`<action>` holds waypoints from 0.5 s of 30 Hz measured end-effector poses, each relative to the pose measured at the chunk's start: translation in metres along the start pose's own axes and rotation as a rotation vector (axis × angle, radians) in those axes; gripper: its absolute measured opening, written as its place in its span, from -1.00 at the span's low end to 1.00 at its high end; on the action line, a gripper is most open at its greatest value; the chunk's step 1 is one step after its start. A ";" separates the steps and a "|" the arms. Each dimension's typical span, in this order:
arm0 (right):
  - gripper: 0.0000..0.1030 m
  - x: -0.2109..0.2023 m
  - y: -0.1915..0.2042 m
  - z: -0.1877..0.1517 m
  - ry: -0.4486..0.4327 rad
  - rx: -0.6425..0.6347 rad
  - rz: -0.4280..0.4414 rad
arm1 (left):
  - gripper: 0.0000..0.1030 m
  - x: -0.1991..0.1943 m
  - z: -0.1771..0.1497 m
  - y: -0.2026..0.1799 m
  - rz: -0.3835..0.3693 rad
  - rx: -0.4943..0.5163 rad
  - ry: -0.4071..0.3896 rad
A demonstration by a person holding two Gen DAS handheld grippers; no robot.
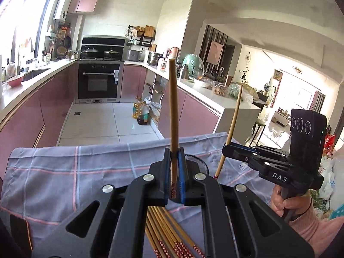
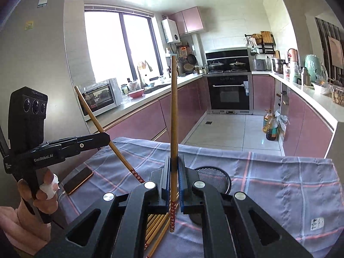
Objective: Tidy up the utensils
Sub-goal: 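Lift the chopsticks upright with the right gripper over the black mesh holder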
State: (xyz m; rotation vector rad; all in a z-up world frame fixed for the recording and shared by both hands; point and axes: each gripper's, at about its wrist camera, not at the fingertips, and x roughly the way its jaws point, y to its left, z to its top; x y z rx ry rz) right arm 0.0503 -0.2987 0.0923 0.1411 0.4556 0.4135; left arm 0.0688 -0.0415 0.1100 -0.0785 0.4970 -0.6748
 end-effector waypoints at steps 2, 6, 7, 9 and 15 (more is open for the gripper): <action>-0.89 -0.001 -0.004 0.011 -0.022 -0.002 -0.003 | -0.85 0.002 0.014 -0.006 -0.028 0.000 -0.017; -0.89 -0.001 -0.012 0.028 -0.060 0.000 -0.029 | -0.85 0.006 0.040 -0.021 -0.034 0.020 -0.053; -0.89 0.000 -0.014 0.031 -0.067 -0.003 -0.043 | -0.85 0.007 0.045 -0.024 -0.033 0.023 -0.058; -0.89 0.004 -0.020 0.035 -0.069 -0.003 -0.061 | -0.85 0.013 0.053 -0.030 -0.048 0.022 -0.059; -0.89 0.030 -0.040 0.021 0.003 0.038 -0.078 | -0.85 0.049 0.050 -0.038 -0.047 0.006 -0.024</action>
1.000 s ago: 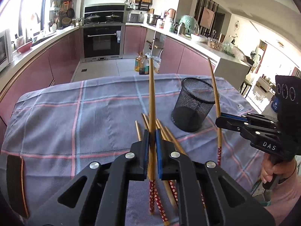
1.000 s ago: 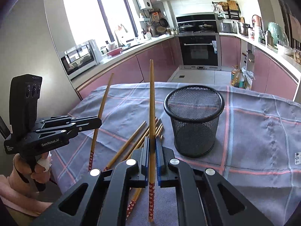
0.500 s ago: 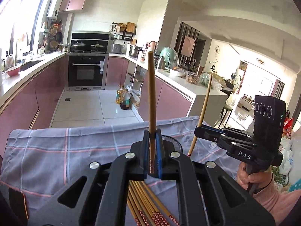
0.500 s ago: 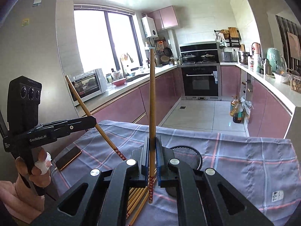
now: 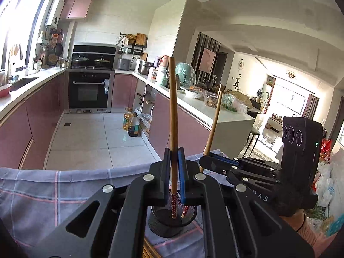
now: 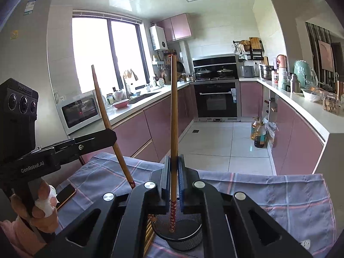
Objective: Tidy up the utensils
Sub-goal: 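Lift the chopsticks upright with the right gripper over the black mesh holder, then lower the chopsticks into the mesh holder and open the right gripper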
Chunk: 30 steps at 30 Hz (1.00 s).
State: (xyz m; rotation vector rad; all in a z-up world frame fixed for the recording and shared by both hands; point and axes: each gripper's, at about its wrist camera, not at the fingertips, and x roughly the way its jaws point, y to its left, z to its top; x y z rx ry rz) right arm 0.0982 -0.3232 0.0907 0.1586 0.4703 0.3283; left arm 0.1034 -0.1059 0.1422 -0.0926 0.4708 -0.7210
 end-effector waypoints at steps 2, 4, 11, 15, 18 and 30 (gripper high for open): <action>-0.89 0.008 -0.002 -0.008 0.031 0.005 -0.007 | -0.85 0.019 -0.010 0.000 0.003 -0.001 0.044; -0.89 0.016 -0.005 -0.015 0.066 0.006 -0.010 | -0.85 0.036 -0.023 0.004 -0.003 -0.001 0.108; -0.89 0.045 -0.009 -0.037 0.219 0.016 -0.016 | -0.85 0.085 -0.063 0.017 0.010 0.006 0.256; -0.89 0.053 -0.010 -0.040 0.246 0.034 -0.023 | -0.85 0.105 -0.069 0.026 0.024 0.013 0.284; -0.88 0.058 -0.010 -0.038 0.249 0.044 -0.032 | -0.84 0.111 -0.070 0.028 0.042 0.016 0.293; -0.59 0.055 -0.010 -0.034 0.197 0.063 -0.060 | -0.38 0.090 -0.066 0.028 0.121 0.030 0.222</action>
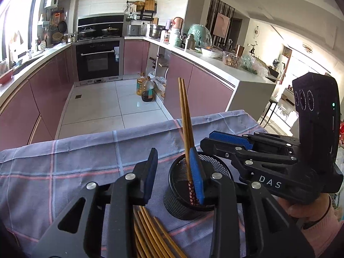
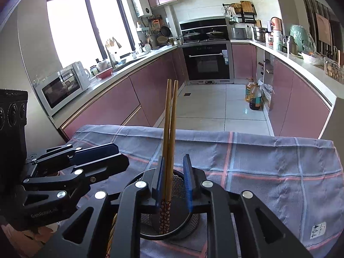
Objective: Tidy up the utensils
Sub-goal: 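Lower the chopsticks into the mesh holder and open the right gripper, then move the right gripper back to the chopsticks lying on the cloth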
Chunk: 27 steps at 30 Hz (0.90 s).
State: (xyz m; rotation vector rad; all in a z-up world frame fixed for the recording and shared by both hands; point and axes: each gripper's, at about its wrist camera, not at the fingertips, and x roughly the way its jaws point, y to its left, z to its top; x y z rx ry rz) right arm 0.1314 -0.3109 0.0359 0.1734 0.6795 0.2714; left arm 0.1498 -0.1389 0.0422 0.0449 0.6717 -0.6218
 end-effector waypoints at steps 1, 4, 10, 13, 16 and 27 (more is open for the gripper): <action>-0.55 -0.004 0.001 -0.001 -0.011 -0.004 -0.001 | -0.32 -0.008 -0.002 0.001 0.007 -0.001 -0.016; -0.38 -0.023 0.009 -0.006 -0.058 -0.026 -0.004 | -0.19 -0.035 -0.009 0.006 0.040 0.003 -0.077; -0.14 -0.061 0.037 -0.029 -0.126 -0.113 0.037 | 0.09 -0.087 -0.034 0.015 0.099 0.035 -0.159; -0.05 -0.063 0.054 -0.049 -0.109 -0.166 0.044 | 0.12 -0.099 -0.052 0.020 0.127 0.054 -0.153; -0.05 -0.052 0.064 -0.069 -0.053 -0.180 0.058 | 0.12 -0.101 -0.074 0.029 0.145 0.054 -0.109; -0.05 -0.004 0.073 -0.123 0.145 -0.107 0.081 | 0.06 -0.071 -0.145 0.059 0.151 -0.021 0.086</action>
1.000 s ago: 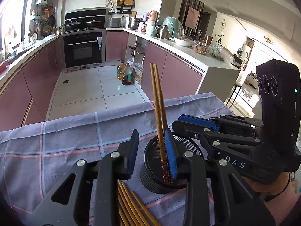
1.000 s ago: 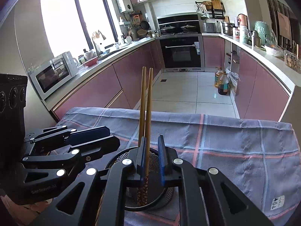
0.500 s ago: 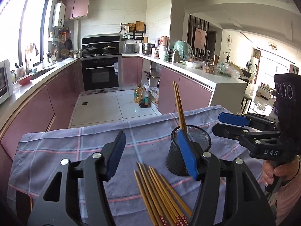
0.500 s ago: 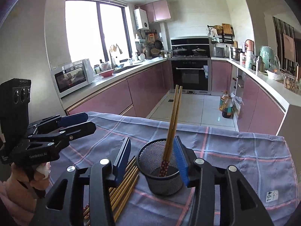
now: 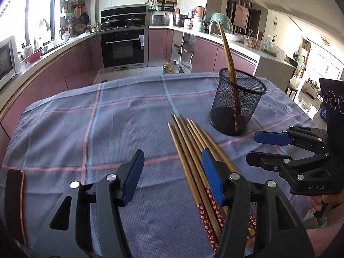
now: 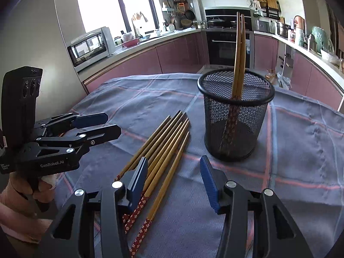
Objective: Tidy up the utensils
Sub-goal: 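Move the right gripper back to the chopsticks lying on the cloth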
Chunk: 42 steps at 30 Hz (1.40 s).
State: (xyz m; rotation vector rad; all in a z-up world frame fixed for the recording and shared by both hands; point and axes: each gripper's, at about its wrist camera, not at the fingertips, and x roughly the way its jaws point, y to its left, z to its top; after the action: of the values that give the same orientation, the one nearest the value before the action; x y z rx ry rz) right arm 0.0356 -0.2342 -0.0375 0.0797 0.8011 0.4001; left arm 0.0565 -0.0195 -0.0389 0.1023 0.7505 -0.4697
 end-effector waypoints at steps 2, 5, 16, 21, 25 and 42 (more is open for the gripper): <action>-0.06 0.004 0.001 -0.004 0.013 0.010 -0.004 | 0.05 0.008 -0.007 -0.002 -0.006 -0.008 0.025; -0.06 0.009 0.001 -0.008 0.031 0.024 -0.012 | 0.02 0.019 -0.012 -0.006 -0.006 -0.012 0.056; -0.16 0.016 0.005 -0.013 0.061 0.019 -0.045 | -0.10 0.039 -0.018 -0.015 -0.009 -0.001 0.127; -0.28 0.019 0.002 -0.014 0.077 0.013 -0.056 | -0.11 0.045 -0.019 -0.013 -0.008 -0.004 0.144; -0.31 0.020 0.002 -0.014 0.079 0.004 -0.062 | -0.14 0.047 -0.019 -0.012 -0.008 -0.008 0.146; -0.43 0.030 0.000 -0.007 0.096 0.006 -0.093 | -0.32 0.063 -0.010 -0.012 -0.006 -0.013 0.169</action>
State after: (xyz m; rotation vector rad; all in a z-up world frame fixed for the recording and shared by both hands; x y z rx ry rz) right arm 0.0495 -0.2235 -0.0624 0.0283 0.8969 0.3152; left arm 0.0846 -0.0506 -0.0880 0.1290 0.9197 -0.4654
